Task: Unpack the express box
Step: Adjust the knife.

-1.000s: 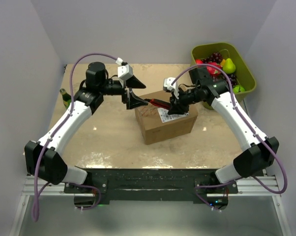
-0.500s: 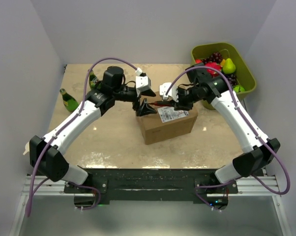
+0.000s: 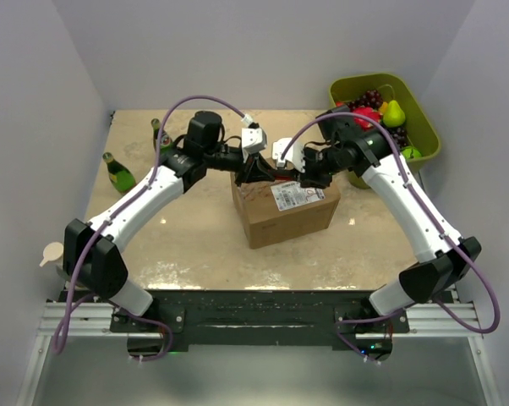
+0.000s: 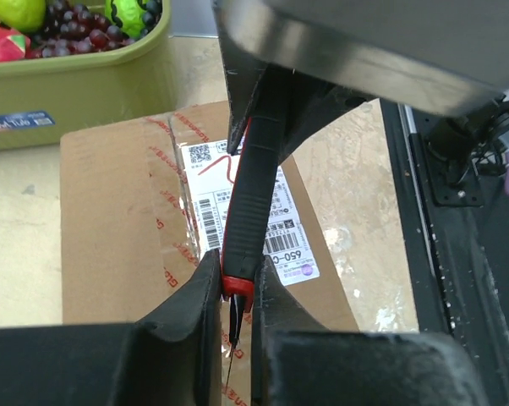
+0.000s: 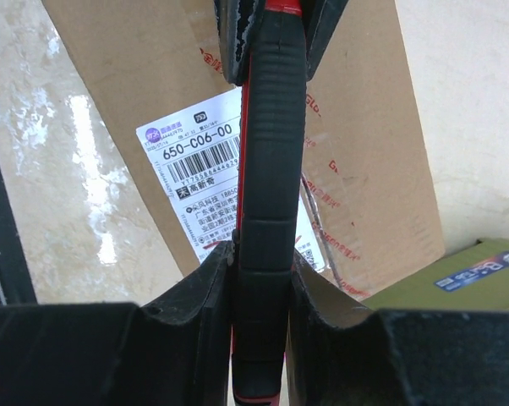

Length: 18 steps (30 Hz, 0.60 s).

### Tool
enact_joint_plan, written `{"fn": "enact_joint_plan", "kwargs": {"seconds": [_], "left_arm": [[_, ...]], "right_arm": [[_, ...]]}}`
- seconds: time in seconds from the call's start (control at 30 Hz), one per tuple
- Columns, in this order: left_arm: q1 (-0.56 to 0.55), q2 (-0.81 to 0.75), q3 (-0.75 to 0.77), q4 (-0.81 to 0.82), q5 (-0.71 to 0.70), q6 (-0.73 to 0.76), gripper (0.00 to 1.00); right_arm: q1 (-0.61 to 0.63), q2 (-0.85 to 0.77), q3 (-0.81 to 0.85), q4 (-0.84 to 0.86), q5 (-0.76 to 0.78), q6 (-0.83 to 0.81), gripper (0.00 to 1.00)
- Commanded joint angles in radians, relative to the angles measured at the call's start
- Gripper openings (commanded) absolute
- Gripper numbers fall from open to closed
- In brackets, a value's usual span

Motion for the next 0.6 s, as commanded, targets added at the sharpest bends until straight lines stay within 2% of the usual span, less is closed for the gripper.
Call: {"fn": "enact_joint_plan", "kwargs": {"seconds": [0.0,0.03,0.07,0.17,0.2,0.23,0.27,0.33,0.4,0.43,0.53,0.57], "left_arm": [[0.0,0.007,-0.005,0.061,0.093,-0.061,0.0],[0.005,0.008,-0.012,0.072,0.145,-0.081,0.0],[0.009,0.005,-0.029,0.107,0.165,-0.103,0.0],[0.028,-0.005,-0.084,0.235,0.235,-0.23,0.0],[0.035,-0.008,-0.1,0.289,0.249,-0.325,0.0],[0.05,-0.015,-0.12,0.34,0.283,-0.376,0.0],[0.057,-0.018,-0.158,0.441,0.297,-0.426,0.0],[0.071,-0.027,-0.189,0.514,0.318,-0.535,0.0],[0.072,-0.028,-0.209,0.555,0.332,-0.577,0.0],[0.074,-0.028,-0.212,0.56,0.341,-0.586,0.0],[0.075,-0.031,-0.221,0.575,0.338,-0.608,0.0],[0.075,-0.031,-0.221,0.578,0.335,-0.615,0.0]], "right_arm": [[0.016,-0.036,0.018,0.065,-0.05,0.069,0.08],[0.005,-0.047,0.009,0.094,-0.055,0.112,0.13],[-0.007,-0.058,0.001,0.104,-0.073,0.133,0.31],[-0.136,-0.11,-0.04,0.159,-0.292,0.231,0.55],[-0.174,-0.13,-0.07,0.176,-0.357,0.262,0.59],[-0.235,-0.134,-0.089,0.216,-0.477,0.334,0.62],[-0.256,-0.137,-0.106,0.224,-0.527,0.357,0.64],[-0.274,-0.141,-0.155,0.251,-0.659,0.421,0.65],[-0.276,-0.153,-0.234,0.303,-0.733,0.477,0.66],[-0.276,-0.174,-0.27,0.425,-0.759,0.596,0.66],[-0.274,-0.202,-0.377,0.635,-0.808,0.774,0.66],[-0.274,-0.203,-0.397,0.656,-0.826,0.788,0.66]]}}
